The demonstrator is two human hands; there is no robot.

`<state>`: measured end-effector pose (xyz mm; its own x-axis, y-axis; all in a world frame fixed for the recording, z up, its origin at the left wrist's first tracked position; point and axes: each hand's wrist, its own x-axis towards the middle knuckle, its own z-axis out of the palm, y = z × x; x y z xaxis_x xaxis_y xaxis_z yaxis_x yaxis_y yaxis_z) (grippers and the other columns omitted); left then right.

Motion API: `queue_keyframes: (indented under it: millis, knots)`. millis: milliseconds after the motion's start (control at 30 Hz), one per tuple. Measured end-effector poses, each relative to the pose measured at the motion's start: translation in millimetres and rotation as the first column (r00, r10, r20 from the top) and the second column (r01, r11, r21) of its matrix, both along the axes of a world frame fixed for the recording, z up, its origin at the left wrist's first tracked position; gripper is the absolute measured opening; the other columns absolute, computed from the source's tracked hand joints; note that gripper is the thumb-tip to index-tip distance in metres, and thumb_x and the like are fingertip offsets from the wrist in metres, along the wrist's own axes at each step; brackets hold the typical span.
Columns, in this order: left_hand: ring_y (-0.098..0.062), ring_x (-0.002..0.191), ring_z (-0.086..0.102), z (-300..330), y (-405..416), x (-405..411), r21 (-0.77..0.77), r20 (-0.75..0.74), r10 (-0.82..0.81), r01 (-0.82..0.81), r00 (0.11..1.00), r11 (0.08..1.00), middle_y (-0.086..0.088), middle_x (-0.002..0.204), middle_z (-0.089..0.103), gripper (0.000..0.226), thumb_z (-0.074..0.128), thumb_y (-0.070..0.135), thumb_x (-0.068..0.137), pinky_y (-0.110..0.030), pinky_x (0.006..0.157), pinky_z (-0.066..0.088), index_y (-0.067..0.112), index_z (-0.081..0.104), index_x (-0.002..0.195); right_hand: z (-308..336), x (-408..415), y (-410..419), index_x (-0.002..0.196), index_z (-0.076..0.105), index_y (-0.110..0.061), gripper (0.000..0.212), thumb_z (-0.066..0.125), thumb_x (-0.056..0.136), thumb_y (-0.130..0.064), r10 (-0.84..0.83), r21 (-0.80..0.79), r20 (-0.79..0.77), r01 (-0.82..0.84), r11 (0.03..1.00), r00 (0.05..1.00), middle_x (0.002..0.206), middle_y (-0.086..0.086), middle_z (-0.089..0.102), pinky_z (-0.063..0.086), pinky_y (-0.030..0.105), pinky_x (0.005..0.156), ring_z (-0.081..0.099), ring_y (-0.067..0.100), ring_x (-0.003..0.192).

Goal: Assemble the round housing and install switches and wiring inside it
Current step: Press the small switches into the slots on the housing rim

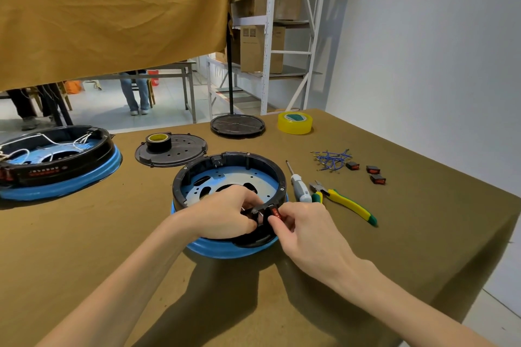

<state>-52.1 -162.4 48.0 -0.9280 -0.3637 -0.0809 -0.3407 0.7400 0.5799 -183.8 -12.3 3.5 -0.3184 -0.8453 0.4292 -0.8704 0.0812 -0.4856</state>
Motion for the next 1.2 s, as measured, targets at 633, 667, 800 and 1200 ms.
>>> queue_keyframes:
  millis: [633,667,800,1200]
  knots:
    - [-0.017,0.104,0.069,0,1,3,-0.016,-0.006,0.0,-0.001,1.0,1.0,0.002,0.113,0.075,0.037,0.063,0.017,0.094,-0.041,0.092,0.059,0.037,0.066,0.125,-13,9,8,0.098,0.074,-0.019,0.012,0.066,0.1,-0.027,0.012,-0.174,0.016,-0.009,0.985,1.0,0.082,-0.016,0.061,0.048,0.015,0.068,0.059,0.0,0.08]
    - [-0.016,0.102,0.069,0,1,3,-0.025,0.001,-0.005,0.005,1.0,1.0,0.003,0.111,0.075,0.036,0.063,0.017,0.094,-0.042,0.091,0.059,0.035,0.067,0.125,-14,10,8,0.096,0.074,-0.018,0.011,0.066,0.1,-0.025,0.009,-0.185,0.013,-0.007,0.983,1.0,0.081,-0.016,0.06,0.047,0.013,0.067,0.058,-0.002,0.078]
    - [-0.014,0.097,0.069,-2,0,3,-0.046,-0.002,0.017,-0.017,1.0,0.999,0.006,0.106,0.073,0.042,0.065,0.019,0.093,-0.041,0.09,0.059,0.035,0.062,0.132,-13,11,6,0.091,0.072,-0.017,0.012,0.067,0.1,-0.023,-0.012,-0.175,-0.011,0.01,0.984,1.0,0.078,-0.017,0.054,0.041,0.009,0.065,0.054,-0.006,0.073]
    - [-0.01,0.079,0.067,-11,8,-8,-0.144,-0.074,0.159,-0.168,0.984,0.975,0.007,0.084,0.072,0.066,0.028,0.093,0.069,-0.047,0.077,0.06,0.05,0.069,0.099,-4,17,7,0.115,0.067,-0.02,0.027,0.046,0.108,-0.035,-0.067,0.02,-0.101,0.07,0.997,0.993,0.101,-0.003,0.067,0.051,0.023,0.078,0.061,0.008,0.087]
